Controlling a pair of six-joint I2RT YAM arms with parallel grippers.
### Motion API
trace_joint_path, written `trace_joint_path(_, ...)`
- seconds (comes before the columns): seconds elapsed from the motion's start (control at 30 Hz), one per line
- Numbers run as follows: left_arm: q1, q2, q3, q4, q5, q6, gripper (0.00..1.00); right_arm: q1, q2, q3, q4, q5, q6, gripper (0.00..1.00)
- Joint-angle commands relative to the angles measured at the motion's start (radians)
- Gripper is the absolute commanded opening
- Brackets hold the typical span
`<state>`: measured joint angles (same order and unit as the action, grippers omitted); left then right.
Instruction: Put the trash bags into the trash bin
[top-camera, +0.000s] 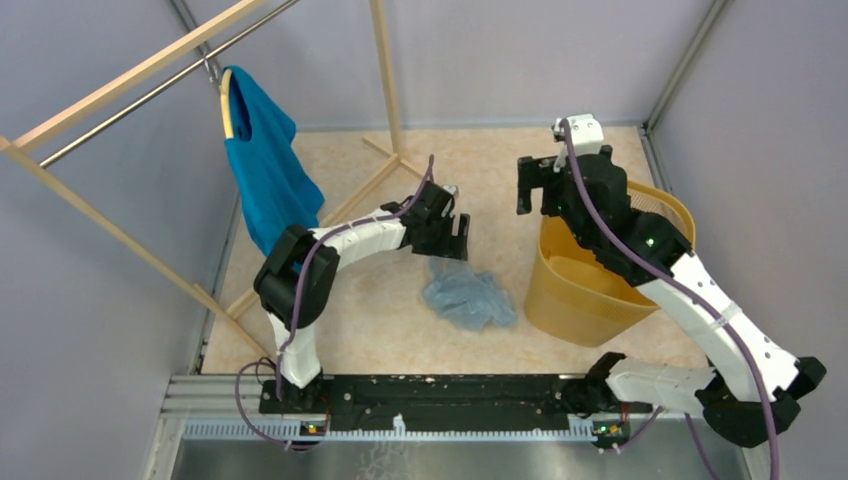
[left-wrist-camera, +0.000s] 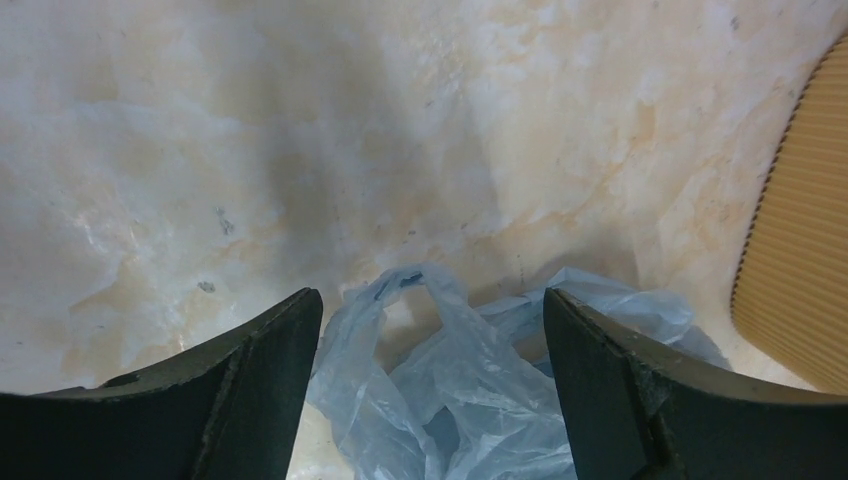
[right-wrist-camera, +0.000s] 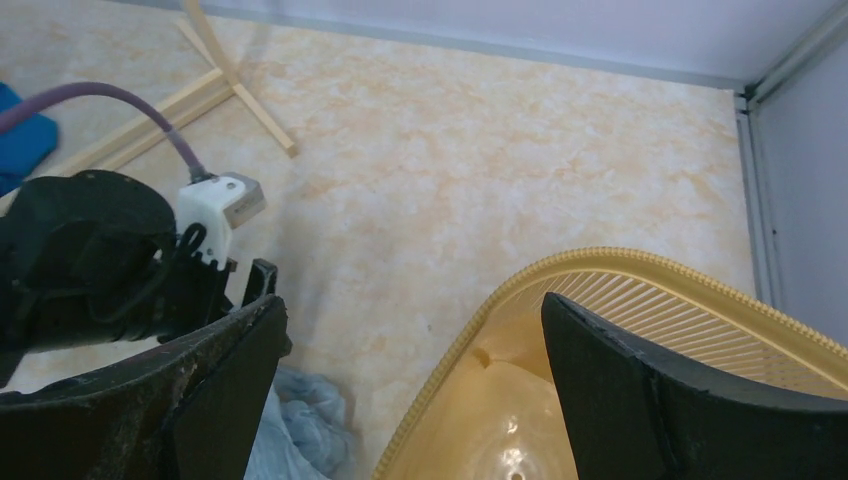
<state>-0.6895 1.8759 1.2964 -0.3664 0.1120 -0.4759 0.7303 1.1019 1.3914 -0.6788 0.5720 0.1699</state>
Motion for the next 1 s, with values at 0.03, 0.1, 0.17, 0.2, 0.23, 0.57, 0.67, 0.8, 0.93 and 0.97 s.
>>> trace_joint_path(0.03,-0.009,-0.053,-0.069,0.04,0.034,-0.014,0.81,0.002,-0.08,-0.043,0.091,-0.122,-0.028,0.99)
trace_joint_path(0.1,-0.008,-0.069,-0.079,0.048,0.039,-0.008,0.67,0.003,-0.099,-0.065,0.109,-0.12,-0.022,0.99)
trace_joint_path(0.17,-0.008,-0.09,-0.083,0.06,0.049,0.003,0.5,0.002,-0.105,-0.077,0.111,-0.152,-0.048,0.99)
trace_joint_path(0.2,-0.008,-0.102,-0.081,0.068,0.053,0.011,0.42,0.003,-0.105,-0.077,0.108,-0.175,-0.062,0.99)
trace_joint_path(0.23,-0.007,-0.116,-0.078,0.073,0.055,0.018,0.33,0.003,-0.108,-0.075,0.105,-0.202,-0.076,0.99)
trace_joint_path(0.57,-0.005,-0.406,-0.087,0.167,0.002,0.12,0.0,0.003,-0.143,-0.1,0.202,-0.482,-0.124,0.99)
trace_joint_path(0.67,-0.005,-0.524,-0.111,0.226,-0.012,0.164,0.0,0.003,-0.124,-0.1,0.246,-0.56,-0.107,0.99)
trace_joint_path(0.8,-0.005,-0.646,-0.102,0.252,-0.057,0.188,0.0,0.002,-0.081,-0.098,0.32,-0.669,-0.078,0.99)
trace_joint_path(0.93,-0.004,-0.7,-0.062,0.228,-0.065,0.187,0.0,0.003,-0.031,-0.104,0.414,-0.731,-0.016,0.99)
trace_joint_path(0.97,-0.004,-0.711,-0.065,0.236,-0.06,0.184,0.0,0.003,-0.015,-0.107,0.445,-0.751,0.003,0.99)
